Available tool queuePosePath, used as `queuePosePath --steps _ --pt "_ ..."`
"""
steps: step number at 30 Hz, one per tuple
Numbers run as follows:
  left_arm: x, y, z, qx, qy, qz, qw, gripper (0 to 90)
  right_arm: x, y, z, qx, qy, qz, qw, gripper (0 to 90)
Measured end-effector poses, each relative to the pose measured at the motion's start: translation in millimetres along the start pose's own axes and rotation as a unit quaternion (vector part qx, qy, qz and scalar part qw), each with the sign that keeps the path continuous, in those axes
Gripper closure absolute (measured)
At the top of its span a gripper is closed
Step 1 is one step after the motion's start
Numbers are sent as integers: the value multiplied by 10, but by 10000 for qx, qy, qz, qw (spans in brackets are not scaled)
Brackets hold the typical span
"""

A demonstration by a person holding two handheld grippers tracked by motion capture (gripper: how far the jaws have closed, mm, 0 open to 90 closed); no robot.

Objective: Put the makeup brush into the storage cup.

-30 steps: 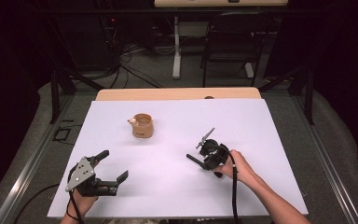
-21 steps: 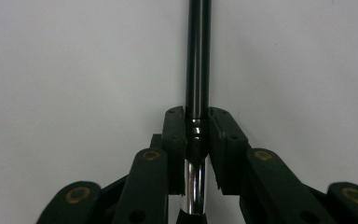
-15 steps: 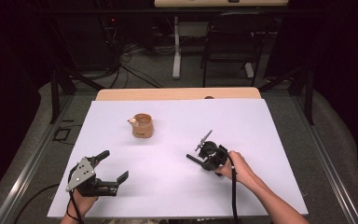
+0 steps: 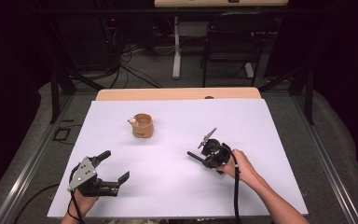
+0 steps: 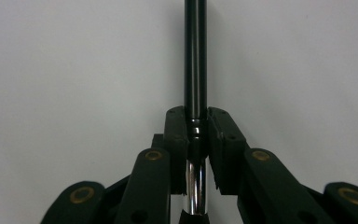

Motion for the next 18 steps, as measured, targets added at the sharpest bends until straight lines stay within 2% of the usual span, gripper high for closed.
queuePosePath --steps 4,9,18 --pt "-11 2 5 -1 -25 -7 10000 6 -7 11 -61 -63 5 33 10000 782" --pt "-12 1 10 12 -46 -1 10000 6 -16 41 -126 -286 8 59 9996 782" --pt "-14 -1 16 41 -71 -4 10000 8 -20 50 -200 -355 20 36 9994 783"
Point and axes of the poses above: each handheld gripper's, and its own axes: z roughly forward along the jaws, y roughly out of its top, x roughly to its left, the point moved 7 cm from there along z, roughly forward along the jaws, and after that the axes turned 5 degrees about x, right-handed, at the moved point
